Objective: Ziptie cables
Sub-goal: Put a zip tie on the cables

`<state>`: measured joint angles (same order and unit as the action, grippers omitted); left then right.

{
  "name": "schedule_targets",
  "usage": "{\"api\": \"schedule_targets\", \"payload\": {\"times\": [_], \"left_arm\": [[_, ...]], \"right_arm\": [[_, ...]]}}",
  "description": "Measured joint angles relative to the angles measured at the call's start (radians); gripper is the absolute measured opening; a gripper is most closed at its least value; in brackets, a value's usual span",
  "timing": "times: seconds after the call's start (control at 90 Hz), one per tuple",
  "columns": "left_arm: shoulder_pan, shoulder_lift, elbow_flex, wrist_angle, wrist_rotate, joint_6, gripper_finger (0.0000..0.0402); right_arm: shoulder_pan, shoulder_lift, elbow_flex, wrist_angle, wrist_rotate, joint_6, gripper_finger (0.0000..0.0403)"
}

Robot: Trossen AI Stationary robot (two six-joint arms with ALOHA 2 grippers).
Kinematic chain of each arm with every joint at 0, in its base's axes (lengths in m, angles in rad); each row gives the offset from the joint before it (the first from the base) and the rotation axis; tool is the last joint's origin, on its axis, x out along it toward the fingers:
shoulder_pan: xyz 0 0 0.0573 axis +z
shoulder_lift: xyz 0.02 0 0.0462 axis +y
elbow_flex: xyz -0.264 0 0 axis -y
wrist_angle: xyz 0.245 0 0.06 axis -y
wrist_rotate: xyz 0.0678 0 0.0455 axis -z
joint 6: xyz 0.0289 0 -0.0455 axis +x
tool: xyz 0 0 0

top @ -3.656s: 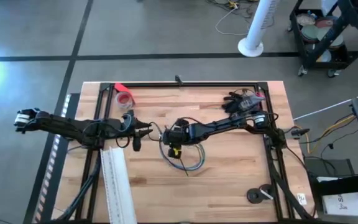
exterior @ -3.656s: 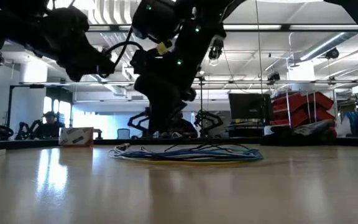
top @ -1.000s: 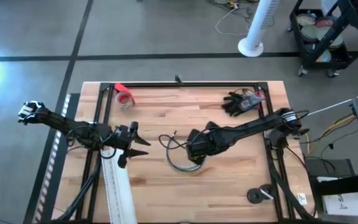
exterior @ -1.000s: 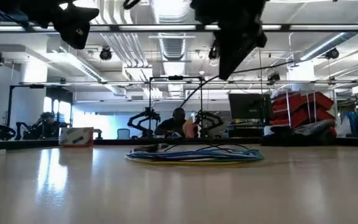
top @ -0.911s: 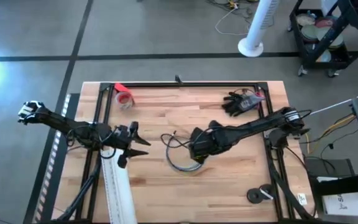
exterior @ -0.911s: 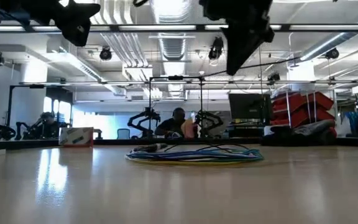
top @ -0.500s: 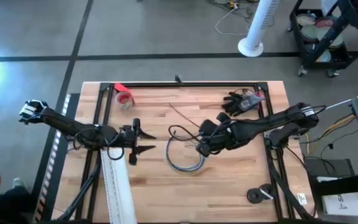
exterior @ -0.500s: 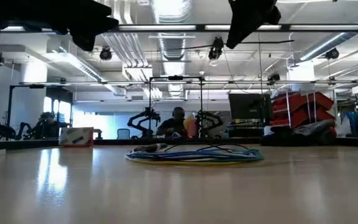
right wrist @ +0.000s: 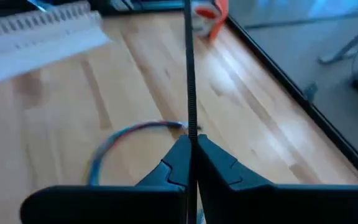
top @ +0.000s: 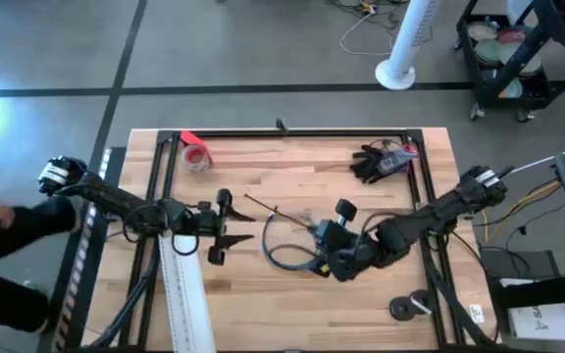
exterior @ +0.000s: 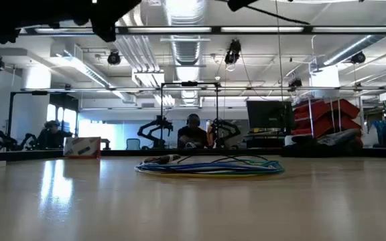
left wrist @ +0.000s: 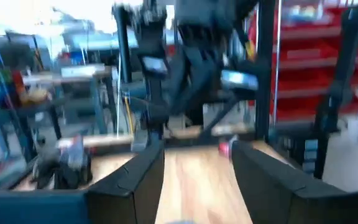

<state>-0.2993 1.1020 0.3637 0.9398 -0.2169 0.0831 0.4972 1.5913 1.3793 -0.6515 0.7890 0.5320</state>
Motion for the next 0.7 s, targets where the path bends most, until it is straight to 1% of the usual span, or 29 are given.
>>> {"api": "schedule_targets", "payload": {"times": [0.156, 0.333, 0.456, 0.7], "left_arm": [[0.000, 0.045, 0.000, 0.101, 0.031, 0.002, 0.0184], [0.000, 0.101, 0.000, 0.244, 0.127, -0.005, 0.0179], [0.000, 0.123, 0.000, 0.327, 0.140, -0.017, 0.0174], [0.000, 0.125, 0.000, 0.407, 0.145, -0.072, 0.0161]], "right_arm": [[0.032, 0.000, -0.036, 0.139, 0.002, -0.031, 0.0002], [0.043, 0.000, -0.079, 0.325, -0.003, -0.134, 0.0002], [0.042, 0.000, -0.080, 0.359, -0.002, -0.159, 0.0002], [0.046, 0.015, -0.082, 0.429, -0.011, -0.211, 0.0002]]}}
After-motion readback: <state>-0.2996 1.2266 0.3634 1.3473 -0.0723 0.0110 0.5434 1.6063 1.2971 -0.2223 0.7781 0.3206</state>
